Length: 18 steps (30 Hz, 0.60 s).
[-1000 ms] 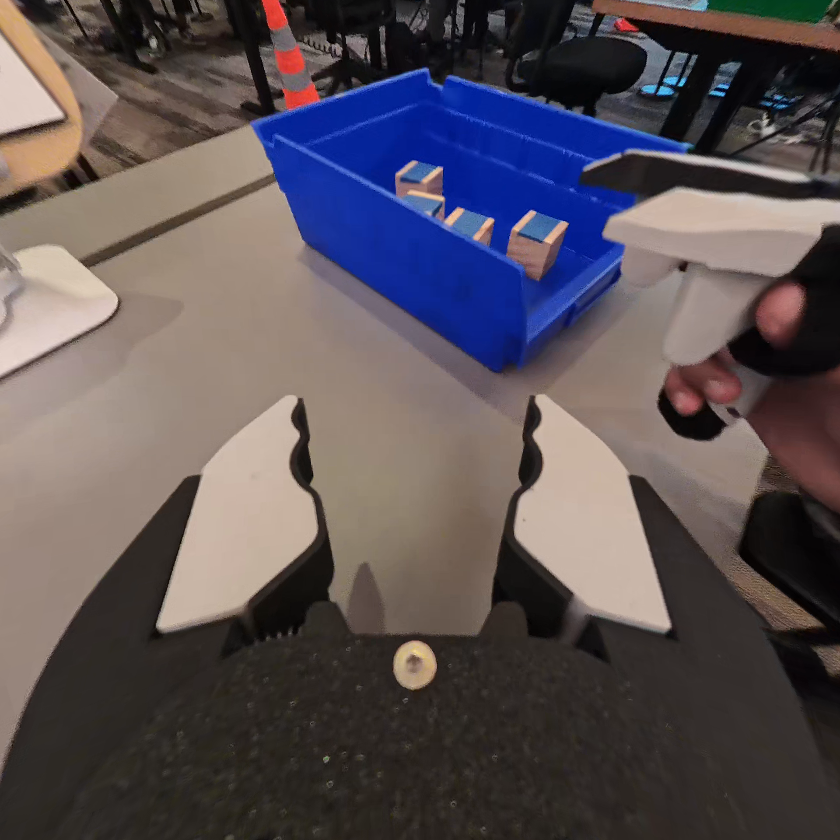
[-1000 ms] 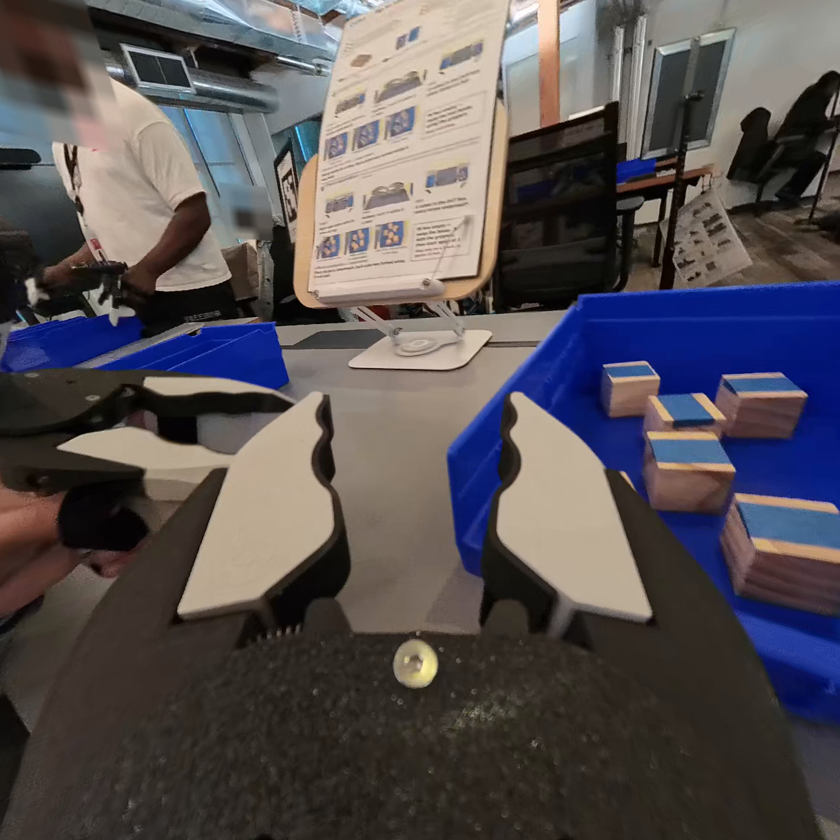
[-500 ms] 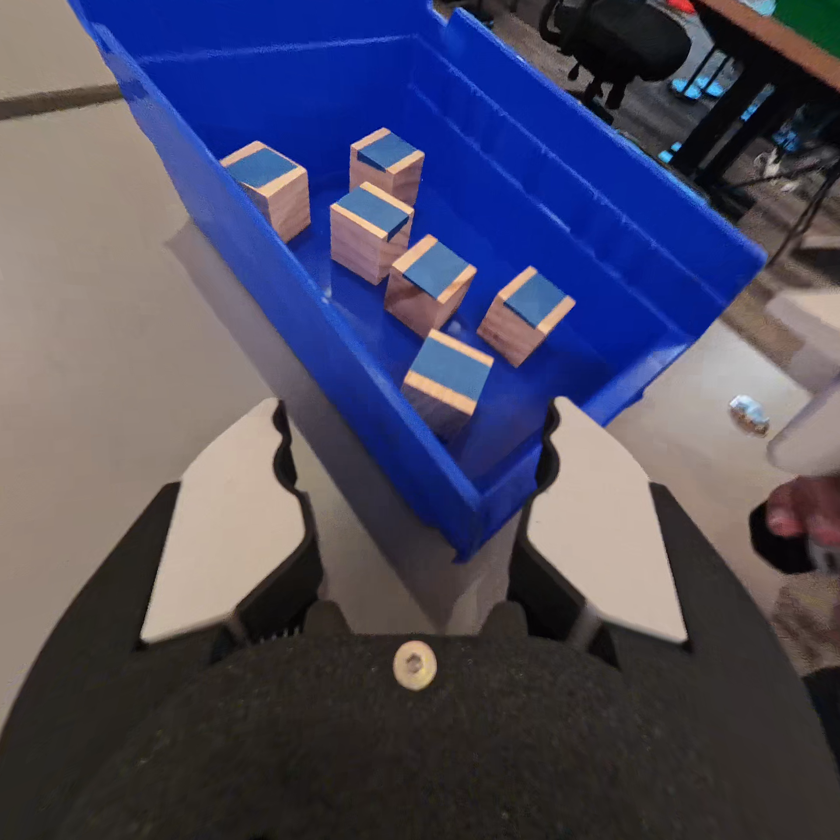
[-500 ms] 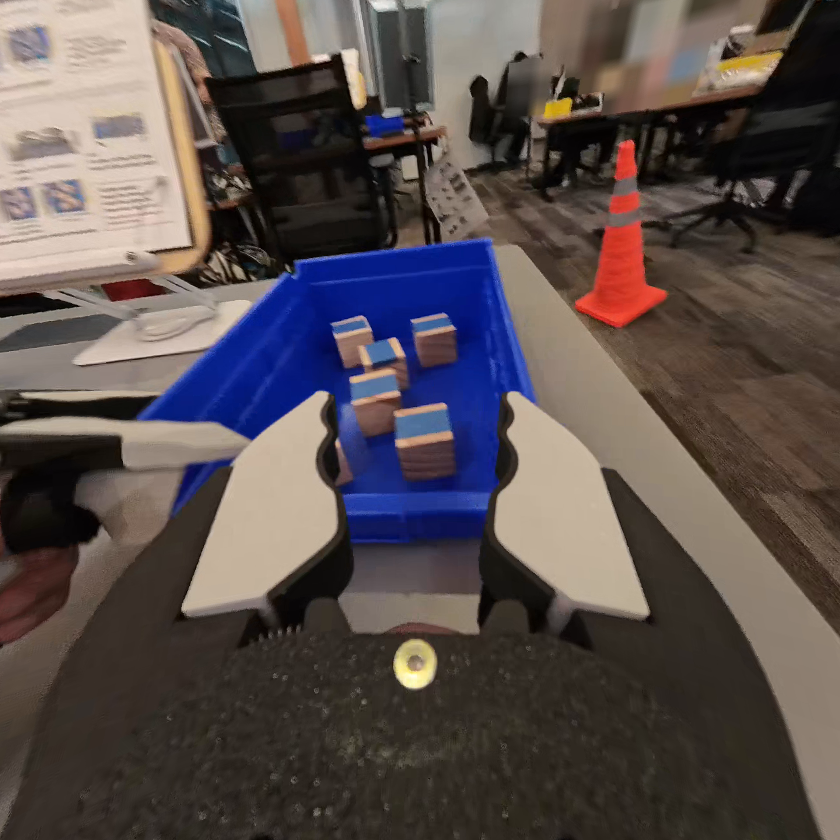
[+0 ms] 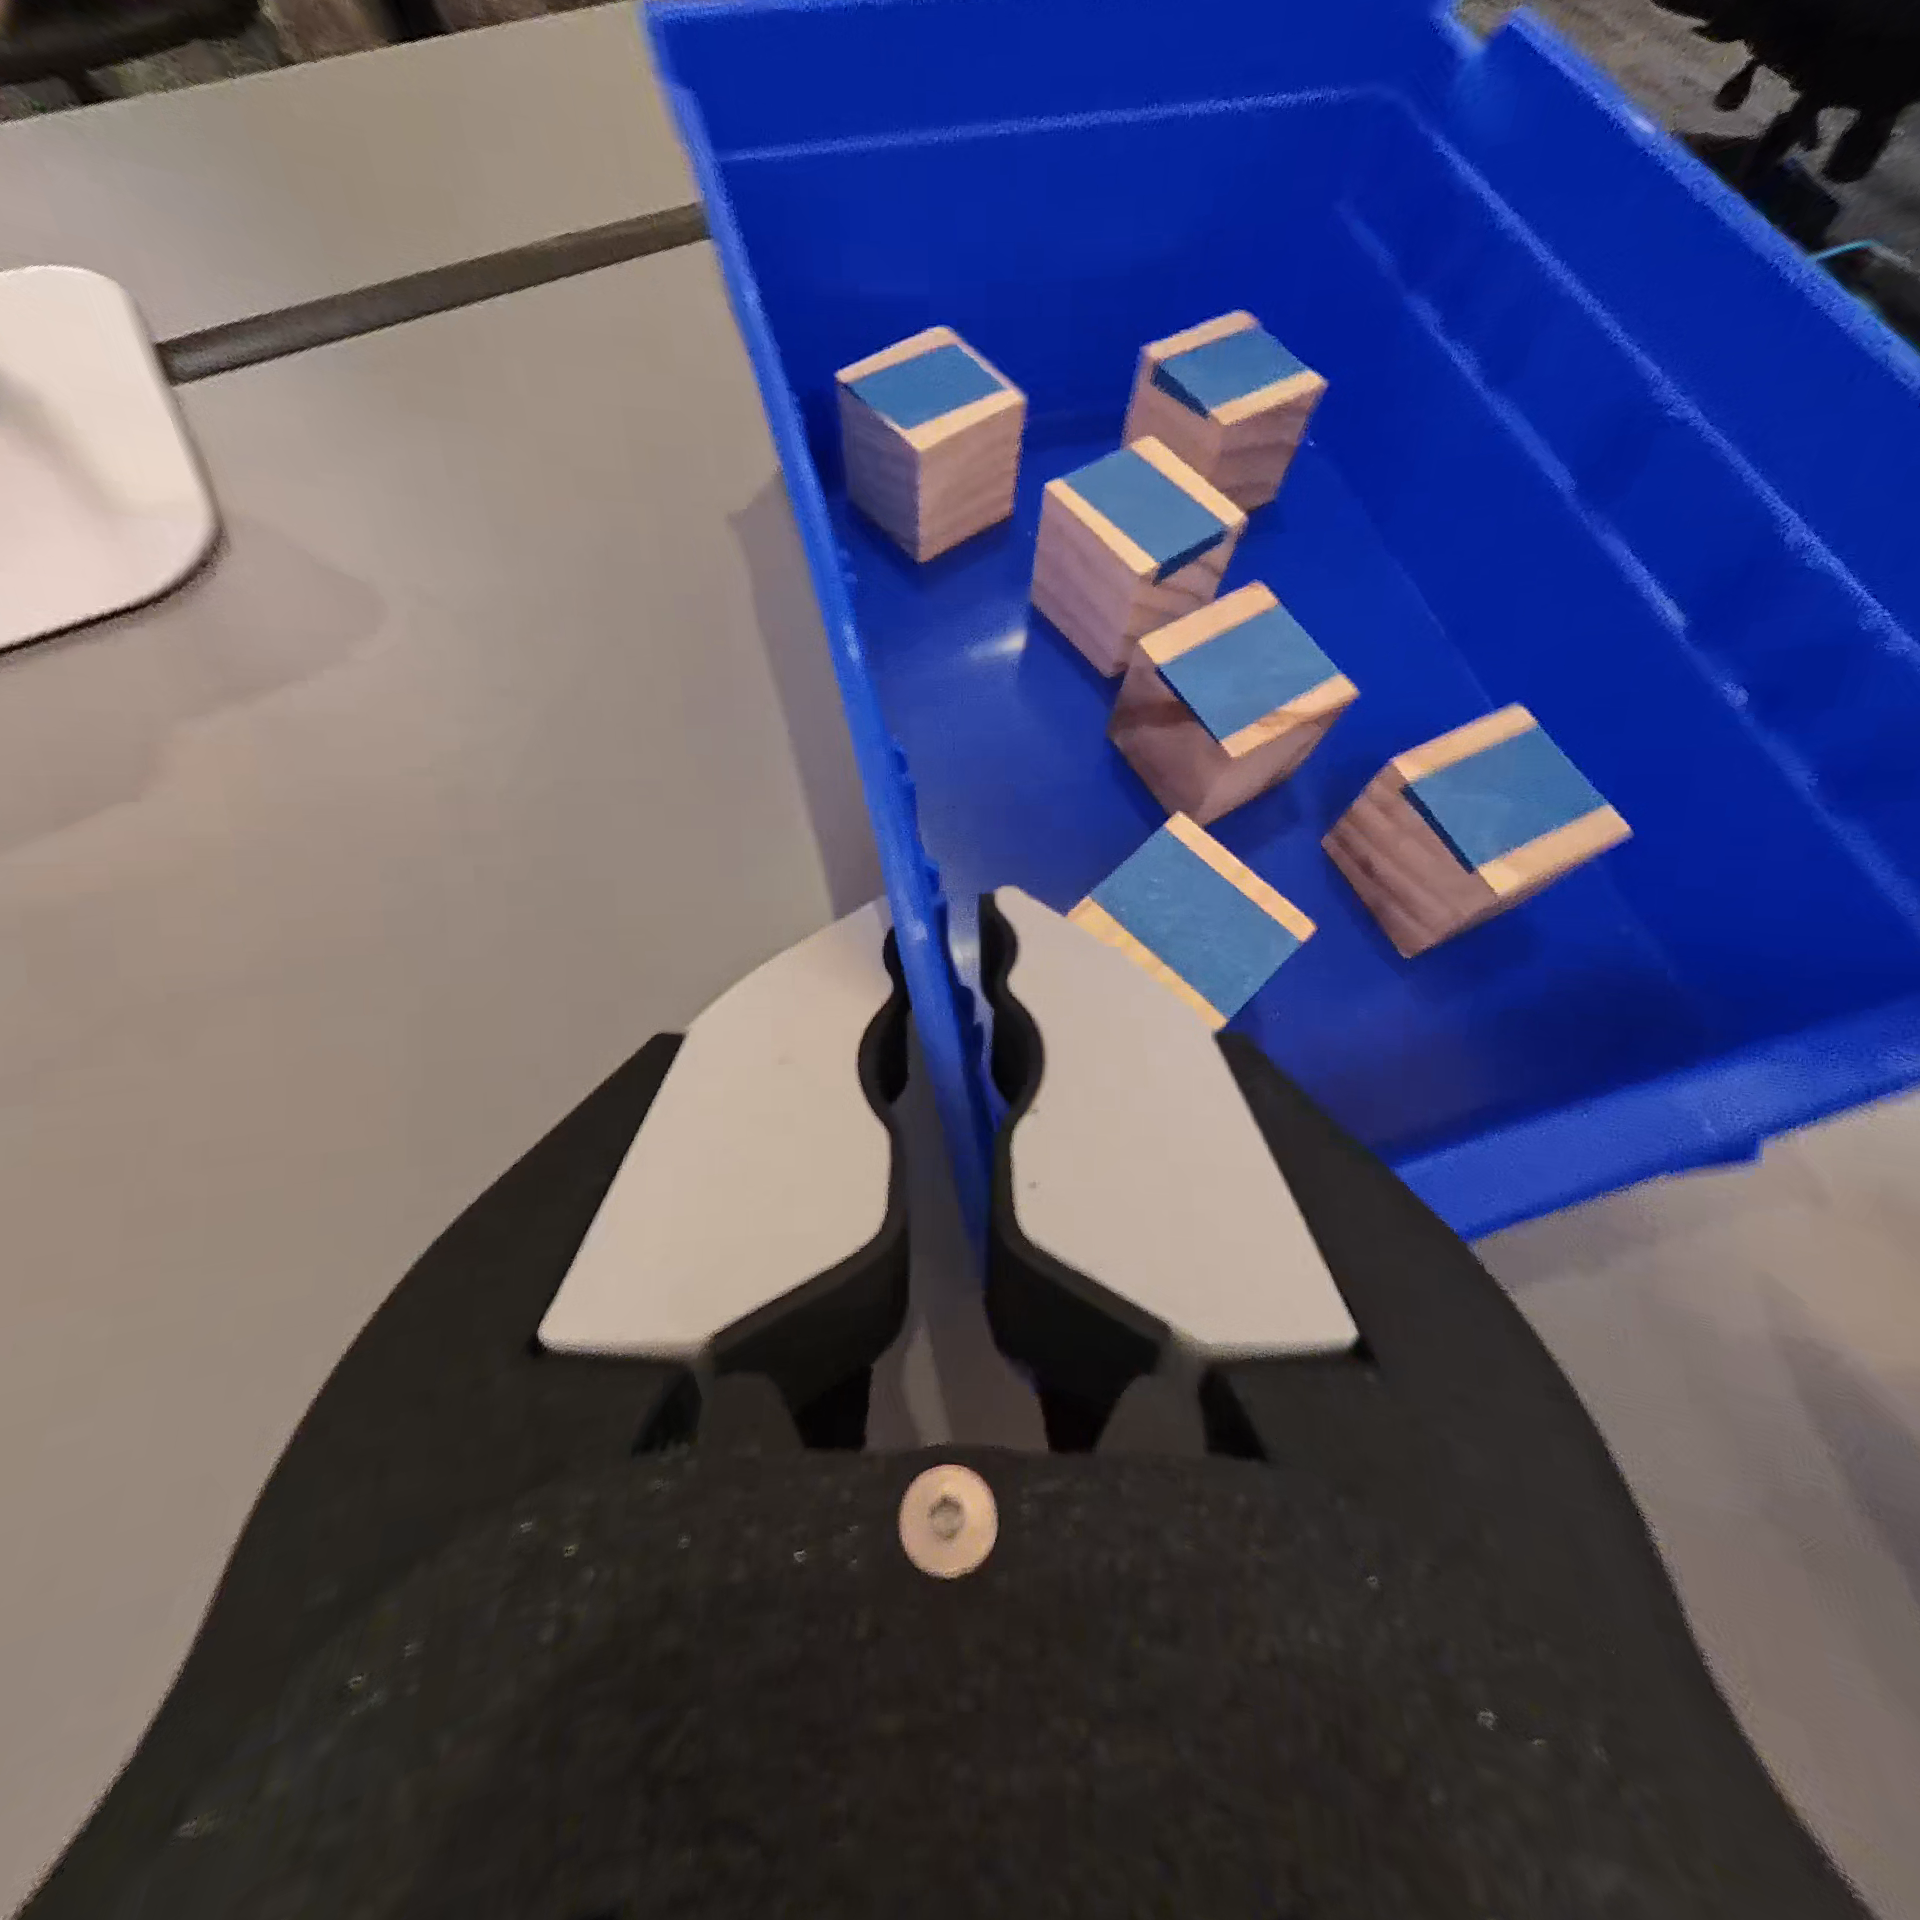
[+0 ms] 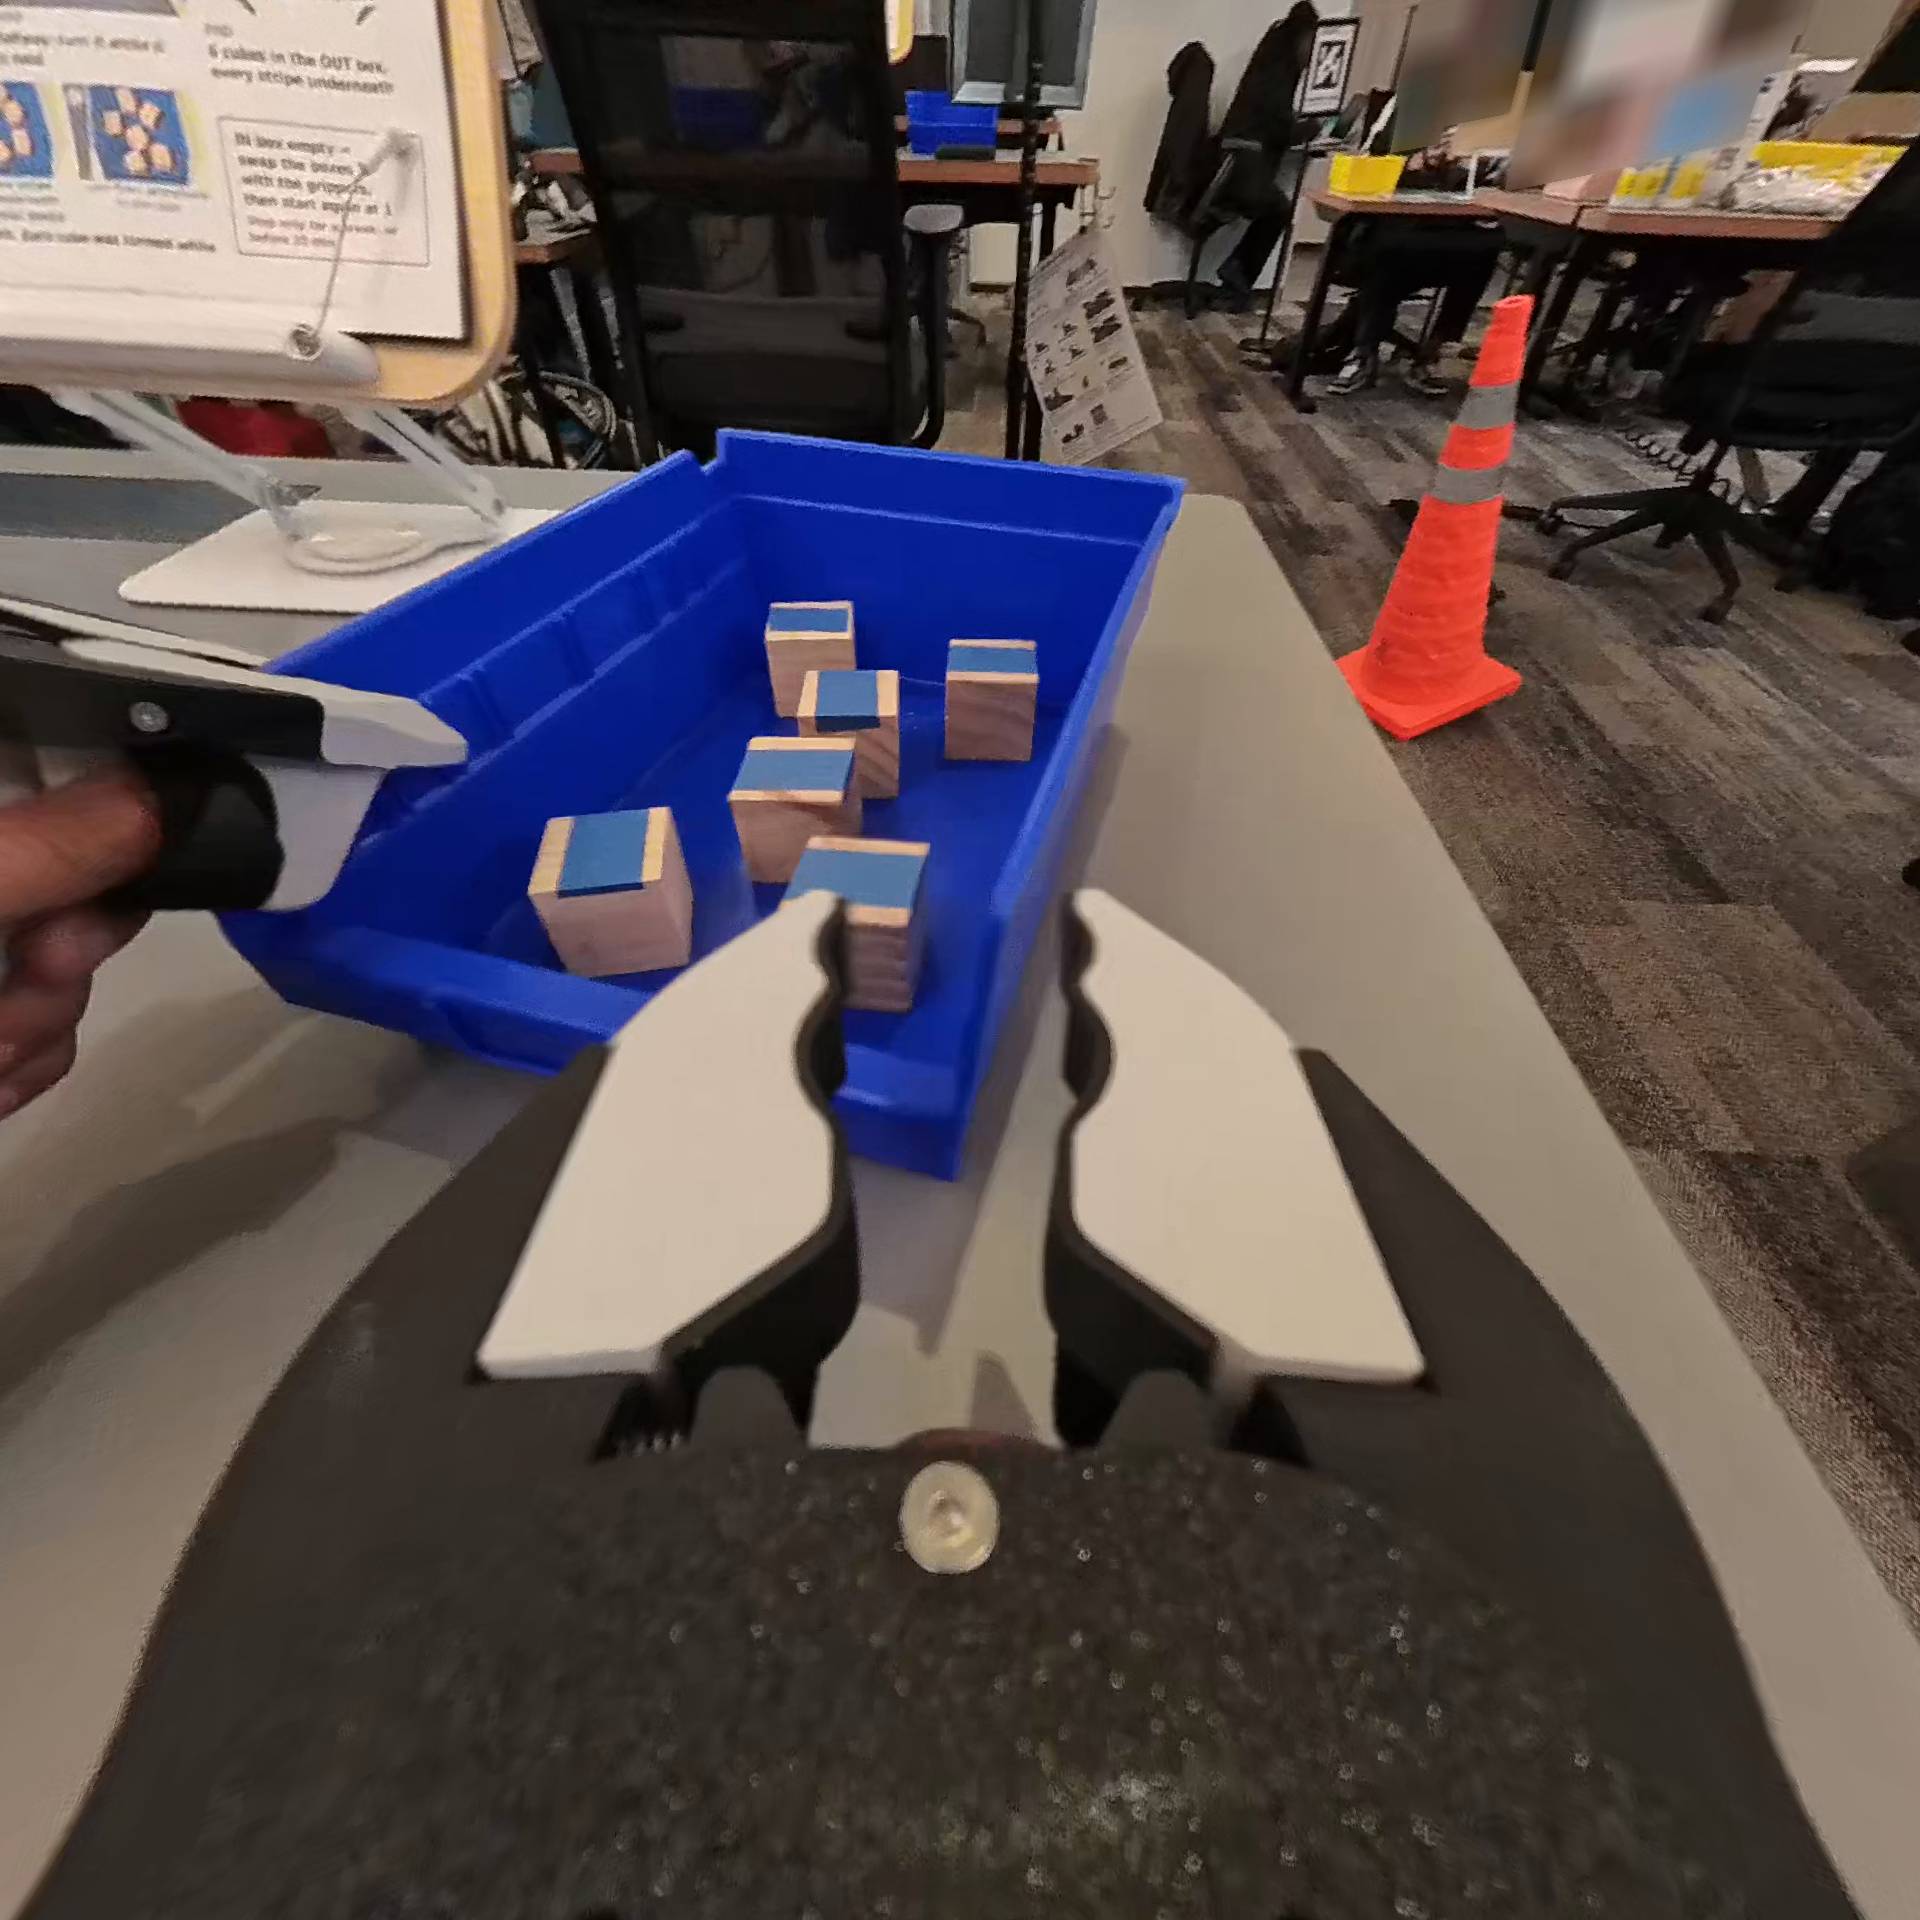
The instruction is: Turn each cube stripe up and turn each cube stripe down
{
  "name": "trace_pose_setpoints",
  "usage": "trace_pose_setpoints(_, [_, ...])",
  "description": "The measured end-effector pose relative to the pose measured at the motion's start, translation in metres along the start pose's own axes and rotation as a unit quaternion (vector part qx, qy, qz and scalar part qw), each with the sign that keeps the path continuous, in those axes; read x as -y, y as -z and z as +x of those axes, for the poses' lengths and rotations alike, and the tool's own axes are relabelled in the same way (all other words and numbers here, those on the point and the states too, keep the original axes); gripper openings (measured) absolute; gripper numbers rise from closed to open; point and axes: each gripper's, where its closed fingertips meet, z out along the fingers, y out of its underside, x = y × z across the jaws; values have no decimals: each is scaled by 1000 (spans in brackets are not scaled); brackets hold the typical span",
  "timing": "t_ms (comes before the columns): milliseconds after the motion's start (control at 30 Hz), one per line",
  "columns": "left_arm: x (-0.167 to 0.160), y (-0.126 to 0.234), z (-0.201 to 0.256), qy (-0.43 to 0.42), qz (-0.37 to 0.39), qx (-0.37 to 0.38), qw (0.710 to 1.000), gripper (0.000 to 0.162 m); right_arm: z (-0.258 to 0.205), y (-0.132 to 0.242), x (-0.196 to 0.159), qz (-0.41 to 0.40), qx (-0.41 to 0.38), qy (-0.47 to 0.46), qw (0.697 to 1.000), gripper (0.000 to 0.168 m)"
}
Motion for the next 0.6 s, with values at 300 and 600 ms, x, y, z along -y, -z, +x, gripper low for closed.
trace_pose_setpoints(300, [-10,18,-16,9,20,17,1000,4,-38,-25,-45,-90,21,2,996,45])
trace_pose_setpoints(600, [-39,99,-96,14,57,113,992,4,-121,-27,-25,-83,58,-60,993,9])
